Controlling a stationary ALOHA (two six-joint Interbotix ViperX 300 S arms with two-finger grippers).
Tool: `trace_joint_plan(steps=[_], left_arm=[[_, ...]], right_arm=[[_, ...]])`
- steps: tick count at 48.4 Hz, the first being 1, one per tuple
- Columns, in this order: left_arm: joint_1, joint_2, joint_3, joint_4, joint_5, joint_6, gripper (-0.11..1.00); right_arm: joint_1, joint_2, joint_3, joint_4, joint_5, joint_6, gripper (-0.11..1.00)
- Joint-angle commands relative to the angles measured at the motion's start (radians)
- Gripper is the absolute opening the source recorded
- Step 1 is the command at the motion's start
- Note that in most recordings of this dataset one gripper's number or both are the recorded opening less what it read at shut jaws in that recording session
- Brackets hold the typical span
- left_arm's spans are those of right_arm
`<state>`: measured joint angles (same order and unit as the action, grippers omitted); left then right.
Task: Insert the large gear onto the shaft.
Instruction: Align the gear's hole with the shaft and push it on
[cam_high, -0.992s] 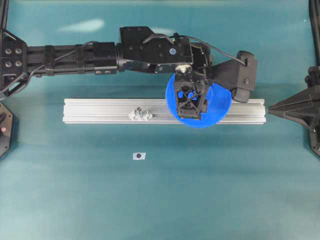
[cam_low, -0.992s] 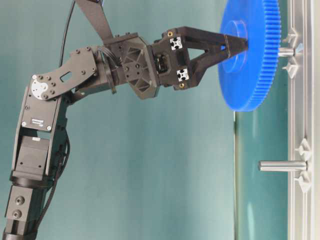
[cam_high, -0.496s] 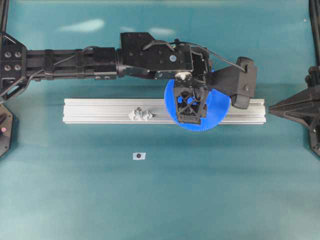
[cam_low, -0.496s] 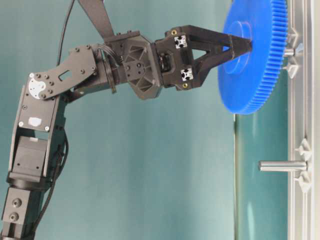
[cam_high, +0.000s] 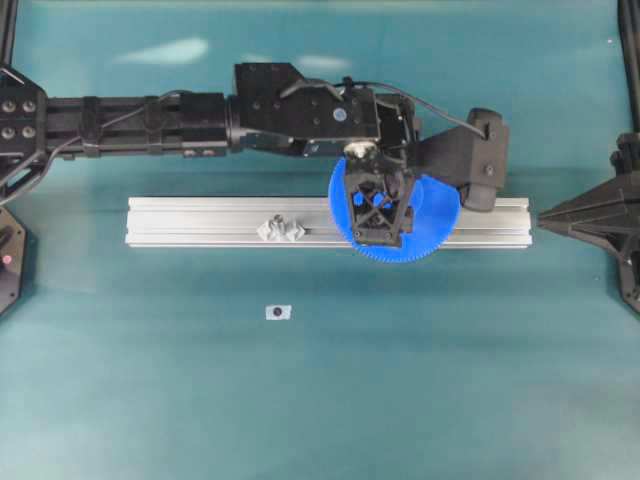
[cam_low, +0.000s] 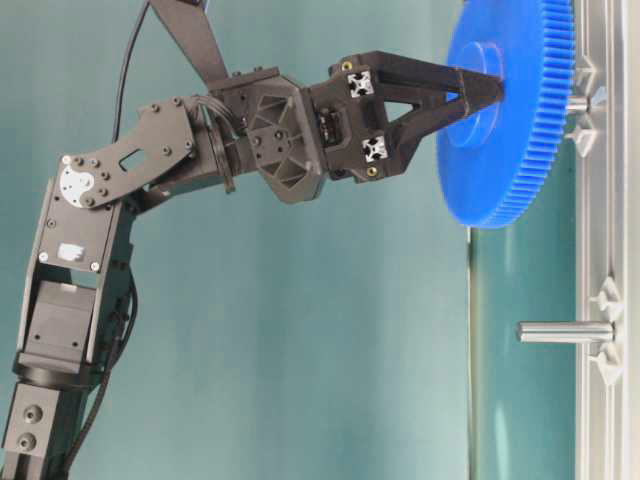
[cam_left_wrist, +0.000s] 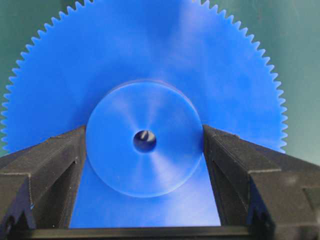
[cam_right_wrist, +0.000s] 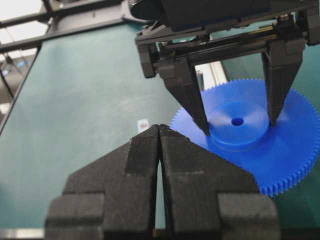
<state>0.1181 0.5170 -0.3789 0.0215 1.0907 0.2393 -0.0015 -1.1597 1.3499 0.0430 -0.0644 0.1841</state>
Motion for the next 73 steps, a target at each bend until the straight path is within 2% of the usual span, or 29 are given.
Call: trace_joint_plan(steps=[1, 13, 49, 73], left_arm=[[0.026, -0.029, -0.008, 0.002, -0.002, 0.003, 0.76], [0.069, -0.032, -0.011, 0.002, -0.002, 0.006, 0.76], [0.061, -0.025, -0.066, 0.002, 0.0, 0.02, 0.76], [0.058, -0.018, -0.067, 0.002, 0.009, 0.018, 0.76]], right_arm=[[-0.002, 0.006, -0.009, 0.0, -0.005, 0.012, 0.05], [-0.002, 0.002, -0.008, -0.002, -0.005, 0.012, 0.05], [-0.002, 0.0, -0.006, 0.0, -0.005, 0.014, 0.05], [-0.002, 0.0, -0.006, -0.002, -0.005, 0.014, 0.05]])
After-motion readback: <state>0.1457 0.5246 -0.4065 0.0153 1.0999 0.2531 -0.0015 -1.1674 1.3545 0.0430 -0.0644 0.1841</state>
